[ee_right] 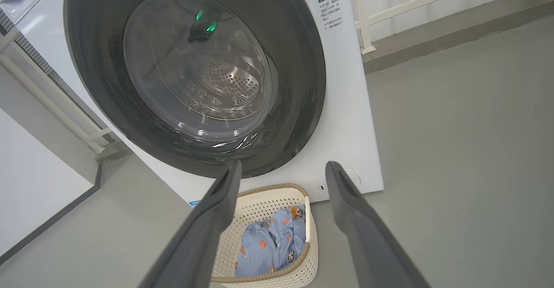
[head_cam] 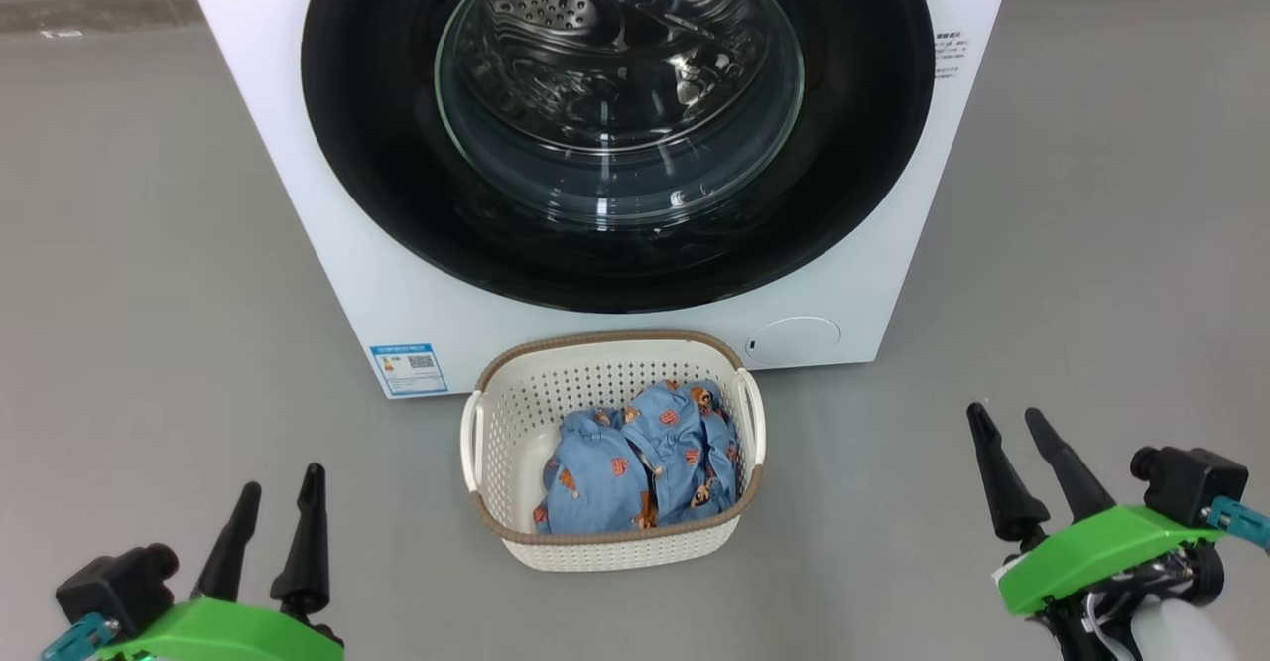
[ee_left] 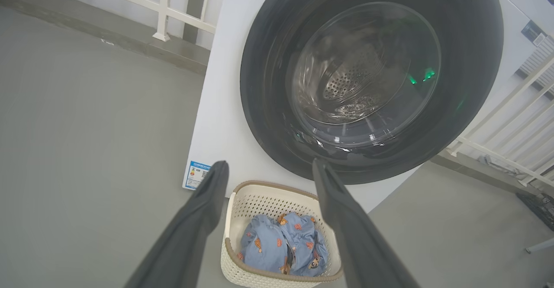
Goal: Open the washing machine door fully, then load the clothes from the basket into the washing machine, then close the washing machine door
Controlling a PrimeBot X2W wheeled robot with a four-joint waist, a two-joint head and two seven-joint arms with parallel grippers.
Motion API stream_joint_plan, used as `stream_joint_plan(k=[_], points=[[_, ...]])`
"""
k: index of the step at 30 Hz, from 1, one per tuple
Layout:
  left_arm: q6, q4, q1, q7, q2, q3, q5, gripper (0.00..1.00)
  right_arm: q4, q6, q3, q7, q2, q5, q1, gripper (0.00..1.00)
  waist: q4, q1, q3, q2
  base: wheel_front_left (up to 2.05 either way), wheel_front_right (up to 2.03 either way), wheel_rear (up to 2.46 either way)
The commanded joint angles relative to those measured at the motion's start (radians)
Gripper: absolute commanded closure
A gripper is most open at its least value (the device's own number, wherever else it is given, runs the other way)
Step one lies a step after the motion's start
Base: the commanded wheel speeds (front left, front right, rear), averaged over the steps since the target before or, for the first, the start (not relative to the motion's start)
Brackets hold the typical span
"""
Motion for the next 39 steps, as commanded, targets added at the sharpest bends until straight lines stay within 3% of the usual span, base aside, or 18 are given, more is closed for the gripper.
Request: stream_joint_plan(k=[1,20,33,39], points=[[-0.002,-0.025,-0.053,-0.019,0.028,0.025,0.040,0.00,-0.019,0.002,0.023,-0.018,-0.019,-0.037,-0.060,0.00,0.000,-0.0001,0.002,0.0000,0.00,0.00,0.00],[0.000,0.002,-0.060,-0.074,0.004,0.082,0.276,0.00,0.006,0.003,0.070,-0.073,-0.049,-0.232,-0.109,0.00,0.003,-0.0001,0.007,0.0000,0.00,0.00,0.00],[-0.002,0.024,-0.071,-0.113,0.017,0.071,0.418,0.00,0.033,0.003,0.097,-0.111,-0.066,-0.343,-0.131,0.00,0.006,-0.0001,0.001,0.0000,0.00,0.00,0.00],[-0.003,0.042,-0.070,-0.117,0.019,0.072,0.430,0.00,0.050,0.003,0.095,-0.116,-0.066,-0.357,-0.133,0.00,0.007,-0.0001,-0.002,0.0000,0.00,0.00,0.00]])
